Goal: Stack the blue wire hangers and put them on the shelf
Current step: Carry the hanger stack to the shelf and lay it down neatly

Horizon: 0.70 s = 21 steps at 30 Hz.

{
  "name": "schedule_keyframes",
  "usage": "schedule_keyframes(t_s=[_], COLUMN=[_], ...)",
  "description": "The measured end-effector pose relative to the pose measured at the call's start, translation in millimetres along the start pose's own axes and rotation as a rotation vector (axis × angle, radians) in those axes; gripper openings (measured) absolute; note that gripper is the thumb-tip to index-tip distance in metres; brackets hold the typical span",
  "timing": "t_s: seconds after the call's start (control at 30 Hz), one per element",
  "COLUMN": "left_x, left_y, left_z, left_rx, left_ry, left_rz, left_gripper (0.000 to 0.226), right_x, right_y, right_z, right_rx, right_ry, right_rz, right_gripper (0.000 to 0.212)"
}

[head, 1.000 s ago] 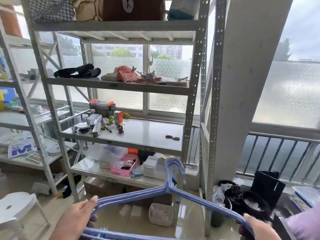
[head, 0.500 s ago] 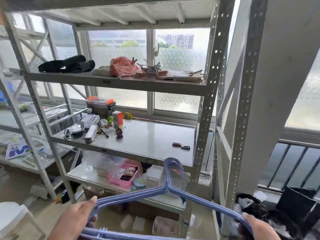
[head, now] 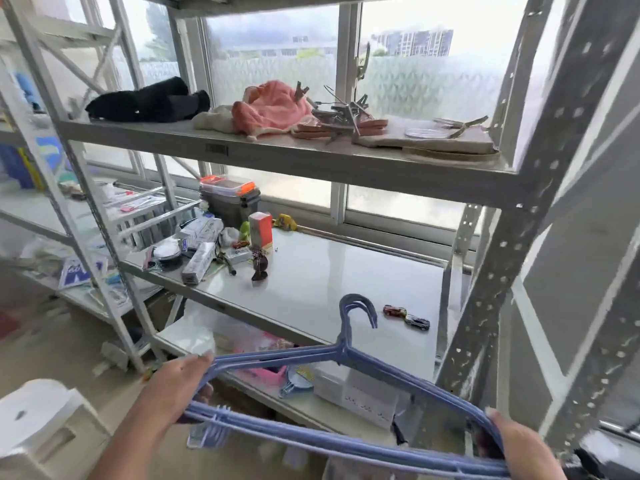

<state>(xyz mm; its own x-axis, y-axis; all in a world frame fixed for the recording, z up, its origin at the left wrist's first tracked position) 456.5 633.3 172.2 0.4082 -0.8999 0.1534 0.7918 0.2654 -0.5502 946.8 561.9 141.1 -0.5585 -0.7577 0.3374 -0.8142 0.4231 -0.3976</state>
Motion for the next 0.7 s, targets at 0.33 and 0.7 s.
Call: schedule_keyframes(t_s=[0.33, 0.7], left_x=[-164.2, -308.7], left_y=[40.4, 111.1], left_z=[15.1, 13.8], left_rx=[0.002, -0.003], left_ry=[0.017, 0.05], left_rz=[-0.082, -0.193], left_gripper=[0.032, 0.019], right_x=[-136.3, -200.7], right_y=[99.8, 178.3], right_z=[-11.7, -30.5], right_rx=[0.033, -0.036], right_ry=[0.151, 0.208], right_rz=[0.142, 0.205], right_gripper=[0.065, 0.051])
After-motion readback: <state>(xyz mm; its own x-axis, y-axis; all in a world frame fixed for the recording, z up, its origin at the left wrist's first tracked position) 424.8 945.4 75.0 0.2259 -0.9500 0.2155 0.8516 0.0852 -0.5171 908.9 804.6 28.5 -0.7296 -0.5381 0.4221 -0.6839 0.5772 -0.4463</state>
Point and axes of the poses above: each hand's wrist, its own x-axis away from the middle knuckle, its own y-axis out of the palm, z = x × y, the point moved 9 cm from there along -x, towards the middle knuckle, and after that the axes turned 9 degrees about z, right-handed, at the moved point
